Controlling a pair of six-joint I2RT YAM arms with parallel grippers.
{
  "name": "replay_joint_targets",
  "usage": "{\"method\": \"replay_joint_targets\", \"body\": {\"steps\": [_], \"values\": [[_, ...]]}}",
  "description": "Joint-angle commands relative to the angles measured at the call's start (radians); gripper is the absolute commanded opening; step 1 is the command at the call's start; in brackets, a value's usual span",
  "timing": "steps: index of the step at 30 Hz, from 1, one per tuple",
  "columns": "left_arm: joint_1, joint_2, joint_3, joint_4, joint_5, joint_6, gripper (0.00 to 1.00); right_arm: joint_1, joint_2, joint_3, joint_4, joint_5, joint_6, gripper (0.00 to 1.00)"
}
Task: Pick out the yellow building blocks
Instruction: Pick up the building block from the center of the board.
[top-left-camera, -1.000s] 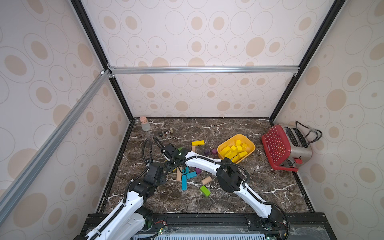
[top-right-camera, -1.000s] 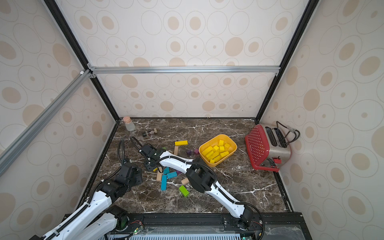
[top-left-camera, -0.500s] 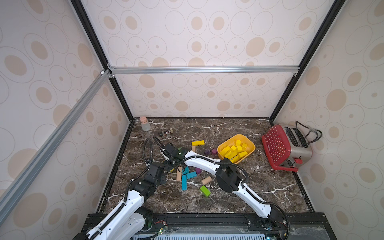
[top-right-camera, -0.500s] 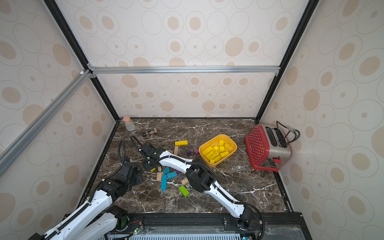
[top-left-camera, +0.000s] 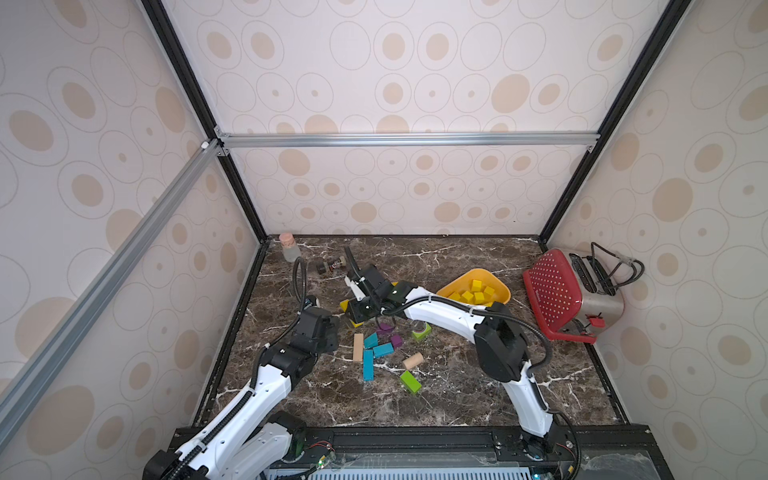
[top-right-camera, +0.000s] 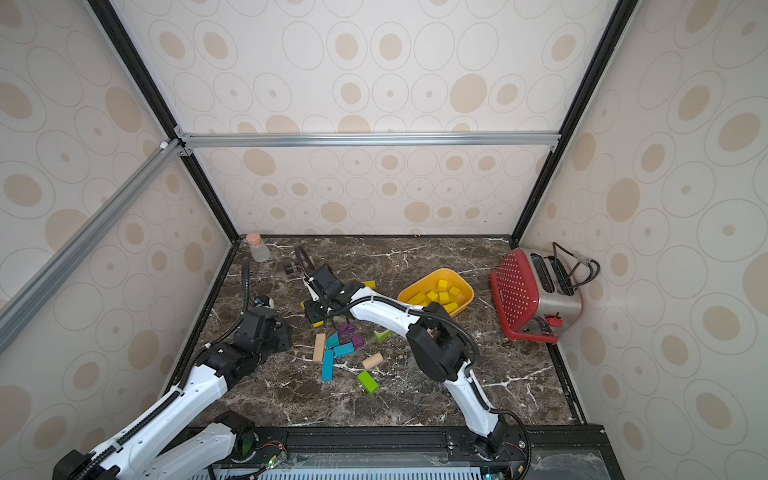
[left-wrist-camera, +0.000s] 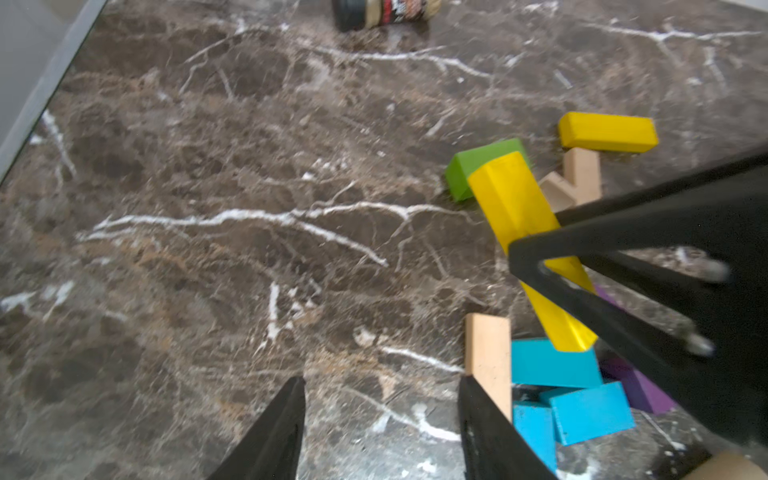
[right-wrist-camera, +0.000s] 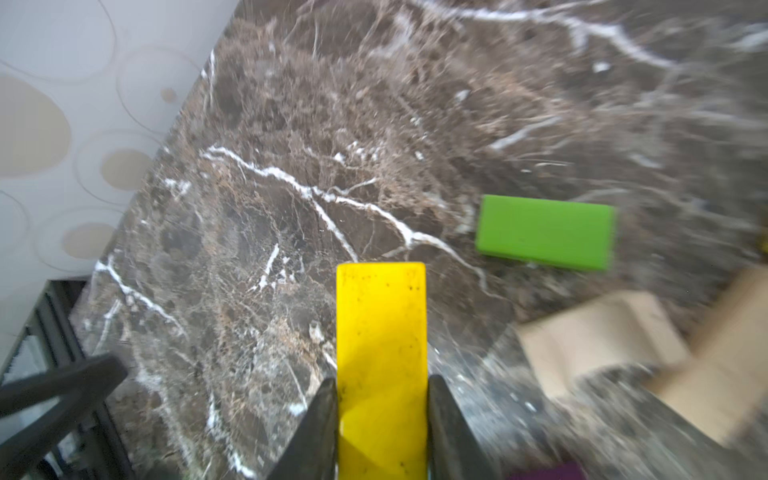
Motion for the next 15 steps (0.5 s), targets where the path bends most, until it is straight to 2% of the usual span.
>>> {"method": "replay_joint_targets", "body": {"steps": [1,4,11,15], "values": [[0.005,0.042,0.039,0.128,0.103,0.091,0.58,-0.039,-0.104,-0.105,0.069,0.013,0.027,0.11],[-0.002,0.125,0.063,0.235,0.201,0.112,0.58,-0.077,-0.2,-0.215,0.078,0.042,0.03,0.11],[-0.103,0.358,0.237,0.275,0.206,0.167,0.58,-0.155,-0.391,-0.445,0.088,0.099,0.035,0.11],[-0.133,0.459,0.301,0.336,0.266,0.138,0.58,-0.197,-0.476,-0.535,0.091,0.116,0.036,0.11]]}}
